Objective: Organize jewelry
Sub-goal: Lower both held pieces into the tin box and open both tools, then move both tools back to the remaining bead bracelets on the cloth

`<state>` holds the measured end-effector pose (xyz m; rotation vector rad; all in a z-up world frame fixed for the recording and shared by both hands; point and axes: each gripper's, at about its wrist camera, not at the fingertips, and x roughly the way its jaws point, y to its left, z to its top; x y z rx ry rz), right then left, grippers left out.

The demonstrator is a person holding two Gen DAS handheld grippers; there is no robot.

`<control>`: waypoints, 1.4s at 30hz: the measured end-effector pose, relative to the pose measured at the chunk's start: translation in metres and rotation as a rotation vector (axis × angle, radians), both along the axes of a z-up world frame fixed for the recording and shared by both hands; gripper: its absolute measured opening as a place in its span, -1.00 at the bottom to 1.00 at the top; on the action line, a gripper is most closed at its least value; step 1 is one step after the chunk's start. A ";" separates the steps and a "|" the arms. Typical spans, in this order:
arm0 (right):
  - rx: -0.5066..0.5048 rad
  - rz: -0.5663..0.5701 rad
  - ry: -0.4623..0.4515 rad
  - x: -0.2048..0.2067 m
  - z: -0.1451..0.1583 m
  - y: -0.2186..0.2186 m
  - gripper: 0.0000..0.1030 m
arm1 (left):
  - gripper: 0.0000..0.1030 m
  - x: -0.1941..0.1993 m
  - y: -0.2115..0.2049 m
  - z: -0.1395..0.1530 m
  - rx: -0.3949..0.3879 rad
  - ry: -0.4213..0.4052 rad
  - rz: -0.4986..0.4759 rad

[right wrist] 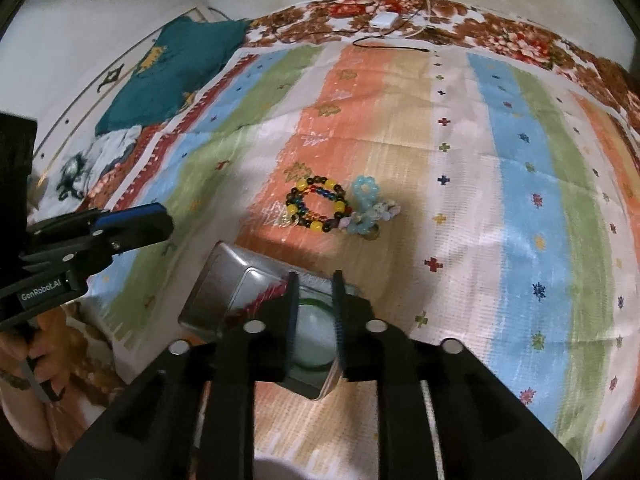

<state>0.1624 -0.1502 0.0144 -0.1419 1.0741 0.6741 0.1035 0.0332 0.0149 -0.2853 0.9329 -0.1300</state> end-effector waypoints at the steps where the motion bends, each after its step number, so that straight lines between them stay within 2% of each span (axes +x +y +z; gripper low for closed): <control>1: -0.003 -0.010 -0.002 0.002 0.000 -0.001 -0.43 | -0.47 0.001 0.003 -0.002 0.001 0.004 0.009; 3: -0.007 -0.025 -0.002 0.005 -0.002 -0.002 -0.24 | -0.42 0.004 0.007 -0.004 0.003 0.013 0.024; 5: -0.015 -0.043 -0.003 0.010 -0.004 -0.004 -0.16 | -0.26 0.007 0.011 -0.006 -0.001 0.019 0.036; 9: -0.003 -0.063 0.007 0.017 -0.006 -0.004 0.03 | -0.12 0.013 0.016 -0.010 0.003 0.029 0.057; 14: 0.008 -0.078 0.028 0.028 -0.010 -0.002 0.09 | 0.08 0.020 0.023 -0.015 -0.017 0.048 0.074; 17: 0.016 -0.086 0.042 0.033 -0.012 -0.001 0.16 | 0.12 0.025 0.026 -0.020 -0.021 0.060 0.086; 22: 0.015 -0.093 0.062 0.042 -0.017 0.001 0.17 | 0.15 0.032 0.029 -0.025 -0.028 0.079 0.092; 42: -0.054 -0.087 0.133 0.072 -0.049 0.016 0.17 | 0.20 0.070 0.030 -0.051 0.032 0.139 0.068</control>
